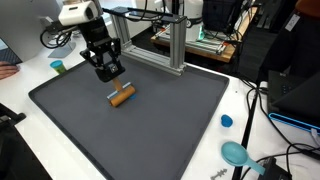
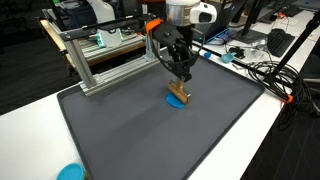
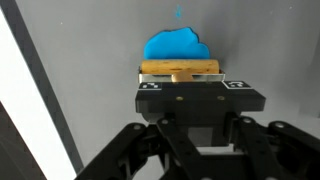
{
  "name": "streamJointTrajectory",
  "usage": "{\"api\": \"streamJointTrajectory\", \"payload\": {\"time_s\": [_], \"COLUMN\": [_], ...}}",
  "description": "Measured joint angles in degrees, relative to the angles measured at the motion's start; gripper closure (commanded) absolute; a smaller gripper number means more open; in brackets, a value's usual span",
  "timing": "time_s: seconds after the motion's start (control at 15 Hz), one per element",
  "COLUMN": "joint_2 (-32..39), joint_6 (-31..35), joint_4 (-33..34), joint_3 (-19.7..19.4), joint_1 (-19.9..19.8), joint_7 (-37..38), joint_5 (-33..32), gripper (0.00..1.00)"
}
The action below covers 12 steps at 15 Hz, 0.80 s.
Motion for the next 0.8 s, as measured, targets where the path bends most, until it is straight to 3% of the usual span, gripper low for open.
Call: {"api": "streamJointTrajectory", "payload": {"time_s": [0.07, 0.8], "joint_2": [0.1, 1.4], "joint_6": [0.5, -3.5], "joint_4": [-0.2, 2.4], "joint_3": [0.0, -1.4], "joint_1": [0.0, -0.3], "joint_7": [0.1, 2.2], "joint_5": [0.0, -3.8], "gripper": [0.79, 0.79]}}
